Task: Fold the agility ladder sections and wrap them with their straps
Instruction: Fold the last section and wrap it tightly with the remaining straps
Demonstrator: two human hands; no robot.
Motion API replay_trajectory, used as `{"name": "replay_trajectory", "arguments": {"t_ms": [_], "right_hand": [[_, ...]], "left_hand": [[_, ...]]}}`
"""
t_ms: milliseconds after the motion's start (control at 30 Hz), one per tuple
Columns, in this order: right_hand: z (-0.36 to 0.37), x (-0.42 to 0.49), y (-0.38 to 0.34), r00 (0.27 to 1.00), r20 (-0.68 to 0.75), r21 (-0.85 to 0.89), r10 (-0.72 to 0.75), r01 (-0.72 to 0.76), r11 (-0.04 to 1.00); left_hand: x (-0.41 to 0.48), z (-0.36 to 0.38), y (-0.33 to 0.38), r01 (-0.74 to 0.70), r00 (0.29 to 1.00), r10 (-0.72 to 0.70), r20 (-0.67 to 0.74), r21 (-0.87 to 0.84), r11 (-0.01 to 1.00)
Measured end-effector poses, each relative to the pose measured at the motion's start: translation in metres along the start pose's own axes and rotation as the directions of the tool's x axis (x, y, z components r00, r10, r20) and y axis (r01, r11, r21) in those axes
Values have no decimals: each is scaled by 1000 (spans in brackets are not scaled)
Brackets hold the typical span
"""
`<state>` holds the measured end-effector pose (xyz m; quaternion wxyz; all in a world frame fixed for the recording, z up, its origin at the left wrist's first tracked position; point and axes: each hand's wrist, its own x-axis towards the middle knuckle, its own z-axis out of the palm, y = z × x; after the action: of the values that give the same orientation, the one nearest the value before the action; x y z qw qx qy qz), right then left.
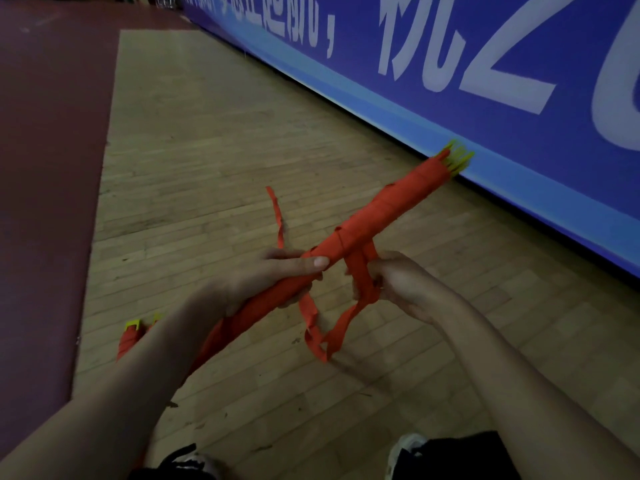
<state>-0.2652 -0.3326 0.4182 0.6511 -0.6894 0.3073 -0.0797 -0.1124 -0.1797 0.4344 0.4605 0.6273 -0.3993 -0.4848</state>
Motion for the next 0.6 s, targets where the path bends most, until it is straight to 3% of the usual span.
{"name": "replay_trajectory", "arguments": {"t_ms": [133, 200, 333, 600], "right_hand": [[1, -1, -5, 997, 64, 349, -52, 26, 937], [0, -2, -6, 992, 120, 413, -41, -12, 911], [1, -3, -7, 985, 169, 290, -20, -31, 957], [-1, -4, -6, 985, 6, 58, -170, 170, 984]], "left_hand": [[2, -5, 0, 5, 997, -10, -71, -73, 997], [2, -6, 0, 14, 996, -22, -85, -90, 996], [2, -7, -1, 25, 993, -32, -114, -67, 997], [2, -11, -4, 92, 986, -106, -131, -109, 990]]}}
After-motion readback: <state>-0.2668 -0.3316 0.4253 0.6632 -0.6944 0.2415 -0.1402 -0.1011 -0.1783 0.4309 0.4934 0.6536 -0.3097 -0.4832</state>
